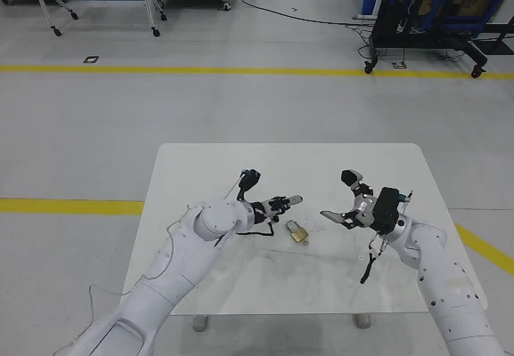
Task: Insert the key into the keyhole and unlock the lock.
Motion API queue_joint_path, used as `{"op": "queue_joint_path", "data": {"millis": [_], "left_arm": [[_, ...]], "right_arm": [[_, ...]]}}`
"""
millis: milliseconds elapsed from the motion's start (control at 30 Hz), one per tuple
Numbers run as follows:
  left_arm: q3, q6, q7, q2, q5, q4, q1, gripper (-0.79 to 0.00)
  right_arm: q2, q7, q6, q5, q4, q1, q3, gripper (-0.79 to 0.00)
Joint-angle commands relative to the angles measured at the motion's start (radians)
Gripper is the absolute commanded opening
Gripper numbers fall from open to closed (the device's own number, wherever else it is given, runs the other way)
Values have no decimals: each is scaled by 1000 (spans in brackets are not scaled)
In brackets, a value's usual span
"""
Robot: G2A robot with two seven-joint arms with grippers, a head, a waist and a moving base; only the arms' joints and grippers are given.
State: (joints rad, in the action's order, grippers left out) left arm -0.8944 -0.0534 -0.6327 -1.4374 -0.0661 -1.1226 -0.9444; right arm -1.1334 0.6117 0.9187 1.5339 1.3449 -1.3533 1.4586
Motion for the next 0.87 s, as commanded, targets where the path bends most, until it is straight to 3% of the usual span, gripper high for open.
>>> {"op": "queue_joint_path", "data": {"millis": [0, 233, 467, 600, 833], "left_arm": [[-49, 18, 36, 25, -70, -128, -68, 0], [-218, 16, 83, 94, -287, -542, -305, 0], [-343, -7, 170, 134, -591, -837, -488, 0], [-365, -30, 219, 141, -655, -940, -558, 0], [-365, -30, 219, 141, -654, -940, -558, 0]], "right_arm": [[0, 0, 0, 0, 0, 0, 0, 0], [8, 2, 12, -83, -13, -5, 44, 0], [29, 98, 62, -156, -24, -40, 154, 0], [39, 161, 91, -159, -3, -66, 193, 0], [44, 197, 94, -134, 22, -80, 202, -1]]}}
